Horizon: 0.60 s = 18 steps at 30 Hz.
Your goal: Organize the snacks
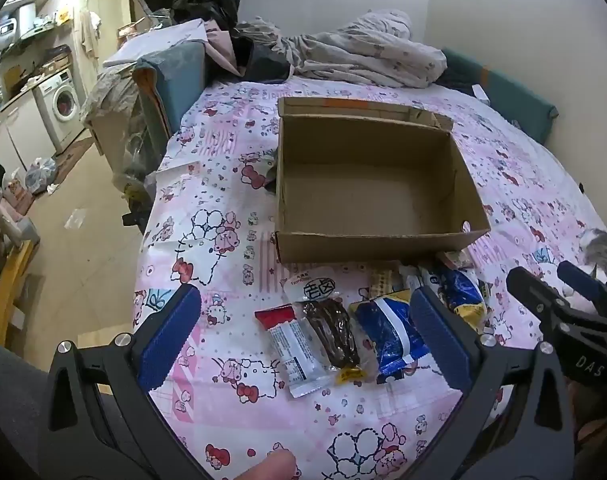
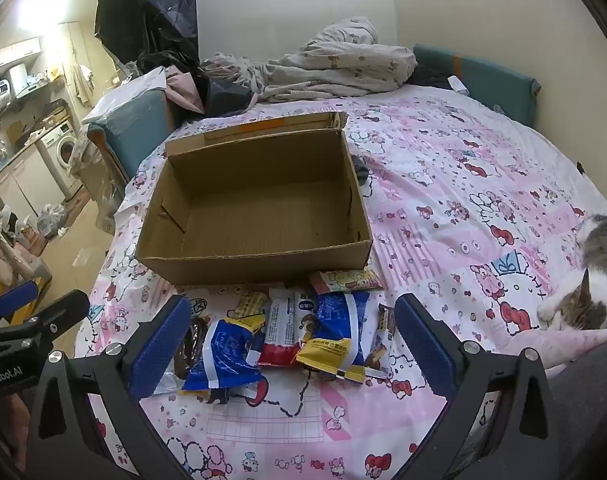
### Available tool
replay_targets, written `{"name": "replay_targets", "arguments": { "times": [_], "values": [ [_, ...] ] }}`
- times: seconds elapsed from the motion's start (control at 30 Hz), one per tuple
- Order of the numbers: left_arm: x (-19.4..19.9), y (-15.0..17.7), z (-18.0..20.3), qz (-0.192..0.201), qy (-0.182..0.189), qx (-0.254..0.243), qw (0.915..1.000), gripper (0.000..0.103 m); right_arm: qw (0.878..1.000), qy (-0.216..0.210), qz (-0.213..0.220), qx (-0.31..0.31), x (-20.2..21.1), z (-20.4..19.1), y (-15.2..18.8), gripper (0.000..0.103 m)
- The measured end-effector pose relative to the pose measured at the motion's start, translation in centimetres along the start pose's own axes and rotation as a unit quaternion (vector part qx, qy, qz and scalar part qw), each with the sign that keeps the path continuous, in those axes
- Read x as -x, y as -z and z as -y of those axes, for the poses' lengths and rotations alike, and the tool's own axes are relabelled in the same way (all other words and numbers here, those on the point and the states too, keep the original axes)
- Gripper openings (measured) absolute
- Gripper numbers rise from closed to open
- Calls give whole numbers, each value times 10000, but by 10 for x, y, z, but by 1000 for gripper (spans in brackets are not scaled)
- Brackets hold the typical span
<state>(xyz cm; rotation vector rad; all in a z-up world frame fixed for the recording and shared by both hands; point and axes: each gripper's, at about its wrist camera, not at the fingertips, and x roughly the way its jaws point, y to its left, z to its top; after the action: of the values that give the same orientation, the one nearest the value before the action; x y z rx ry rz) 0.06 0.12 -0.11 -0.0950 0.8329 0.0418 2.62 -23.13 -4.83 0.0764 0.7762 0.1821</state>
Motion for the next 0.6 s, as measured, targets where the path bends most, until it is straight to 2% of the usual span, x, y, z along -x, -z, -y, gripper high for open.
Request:
{"name": "replay_targets", "arguments": {
  "times": [0.1, 0.17, 0.6],
  "values": [
    [-1, -4, -2, -80, -125, -93, 9998, 103, 10000, -4, -6, -29, 0, 1, 0, 103],
    [2, -3, 6, 16, -244, -181, 9995, 103, 10000, -1, -12, -38, -1, 2, 0, 103],
    [2, -3, 2, 61, -120, -94, 9999, 103, 10000, -33, -9, -68, 0, 3, 1, 103]
  ]
}}
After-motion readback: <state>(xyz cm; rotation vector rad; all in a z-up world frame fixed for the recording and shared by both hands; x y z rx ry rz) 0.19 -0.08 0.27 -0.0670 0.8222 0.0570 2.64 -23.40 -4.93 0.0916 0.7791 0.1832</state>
